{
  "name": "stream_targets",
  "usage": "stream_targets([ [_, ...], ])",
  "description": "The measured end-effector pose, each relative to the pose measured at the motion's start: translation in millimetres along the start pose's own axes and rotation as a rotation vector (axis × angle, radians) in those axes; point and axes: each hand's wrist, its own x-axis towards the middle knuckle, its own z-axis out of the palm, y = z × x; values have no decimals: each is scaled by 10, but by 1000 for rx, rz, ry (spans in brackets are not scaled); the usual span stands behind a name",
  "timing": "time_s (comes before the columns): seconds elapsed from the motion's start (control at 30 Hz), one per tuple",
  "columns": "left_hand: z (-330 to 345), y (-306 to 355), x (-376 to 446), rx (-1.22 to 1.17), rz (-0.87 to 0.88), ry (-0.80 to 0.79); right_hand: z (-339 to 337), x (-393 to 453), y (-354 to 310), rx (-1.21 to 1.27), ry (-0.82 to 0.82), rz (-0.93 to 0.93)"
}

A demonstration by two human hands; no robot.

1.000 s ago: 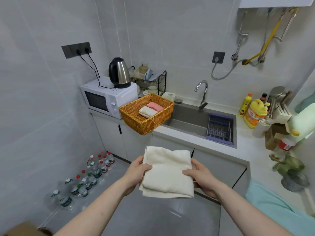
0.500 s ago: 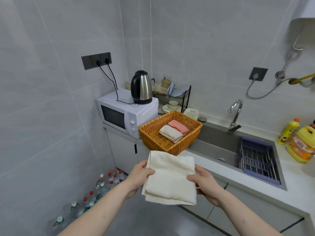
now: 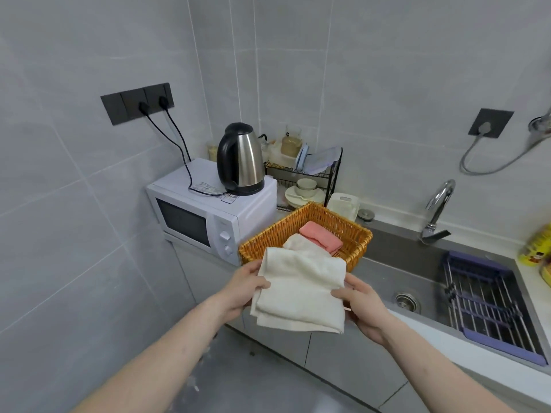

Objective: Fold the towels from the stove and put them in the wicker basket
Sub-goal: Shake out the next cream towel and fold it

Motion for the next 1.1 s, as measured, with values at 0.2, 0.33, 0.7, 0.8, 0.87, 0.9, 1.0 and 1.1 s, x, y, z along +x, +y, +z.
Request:
stream_targets([
  [0.2, -107, 324, 786, 68, 0, -12, -209, 816, -234, 33, 62, 3],
  [0.33, -146, 444, 1210, 112, 3, -30, -291, 1230, -402, -27, 38, -10],
  [0.7, -268, 500, 2053, 341, -41, -73, -160, 1846, -301, -122, -13, 96],
  [0.8, -353, 424, 2335, 435, -24, -101, -77, 2000, -156, -221, 66, 113],
  [0.87, -403, 409, 2483, 494, -35, -158, 10, 2067, -103, -228, 130, 145],
  [0.9, -424, 409, 2547, 530, -42, -183, 63, 2095, -86, -233, 153, 167],
  [1.0, -501, 301, 2766, 650, -37, -245, 212, 2211, 23, -273, 222, 217],
  [1.1, -535, 185, 2960, 781, -59, -308, 362, 2373, 185, -280, 290, 261],
])
